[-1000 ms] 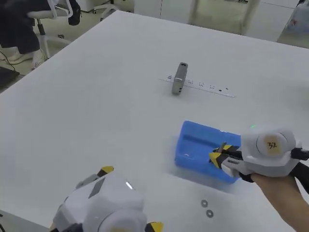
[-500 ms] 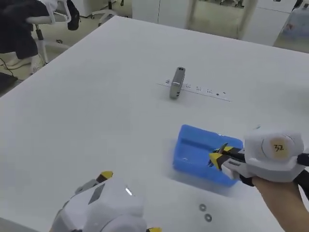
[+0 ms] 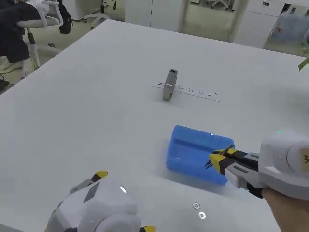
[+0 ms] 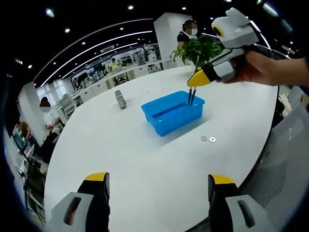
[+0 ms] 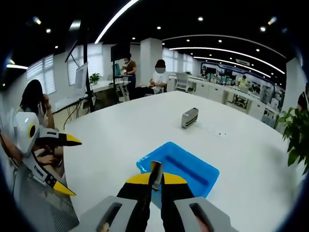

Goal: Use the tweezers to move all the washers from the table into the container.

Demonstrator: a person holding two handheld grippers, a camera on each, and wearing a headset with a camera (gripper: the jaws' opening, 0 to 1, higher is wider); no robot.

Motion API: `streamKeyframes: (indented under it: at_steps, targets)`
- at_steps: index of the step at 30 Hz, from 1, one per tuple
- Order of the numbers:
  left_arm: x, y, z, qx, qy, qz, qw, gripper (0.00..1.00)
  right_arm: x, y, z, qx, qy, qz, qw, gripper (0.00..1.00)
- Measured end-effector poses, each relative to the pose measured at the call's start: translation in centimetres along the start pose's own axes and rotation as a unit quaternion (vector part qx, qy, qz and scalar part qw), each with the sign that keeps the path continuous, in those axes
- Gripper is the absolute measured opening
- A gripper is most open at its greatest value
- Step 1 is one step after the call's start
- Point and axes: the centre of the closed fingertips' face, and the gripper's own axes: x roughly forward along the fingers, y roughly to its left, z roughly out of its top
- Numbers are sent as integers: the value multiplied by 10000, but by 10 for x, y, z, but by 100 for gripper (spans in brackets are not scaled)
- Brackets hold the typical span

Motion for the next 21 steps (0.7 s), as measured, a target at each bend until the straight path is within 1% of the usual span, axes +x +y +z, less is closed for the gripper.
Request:
streamKeyframes:
  at_steps: [1, 4, 6, 12, 17, 21]
  targets:
    - [0, 0, 0, 1, -3, 2, 10000, 86, 0, 1, -2, 11, 17, -1, 10000, 3]
    - [0, 0, 0, -2, -1, 11, 10000, 86, -1, 7, -14, 205, 100, 54, 9997, 3]
    - [0, 1, 0, -12, -3, 11, 10000, 86, 0, 9, -21, 215, 135, 46, 9997, 3]
    - [1, 0, 0, -3, 13, 7, 10000, 86, 7, 15, -45, 301, 412, 107, 9986, 3]
    - [1, 0, -1, 1, 32, 8, 10000, 85, 13, 22, -58, 391, 573, 198, 9974, 3]
    - [1, 1, -2, 2, 39, 8, 10000, 85, 14, 27, -63, 378, 647, 248, 9969, 3]
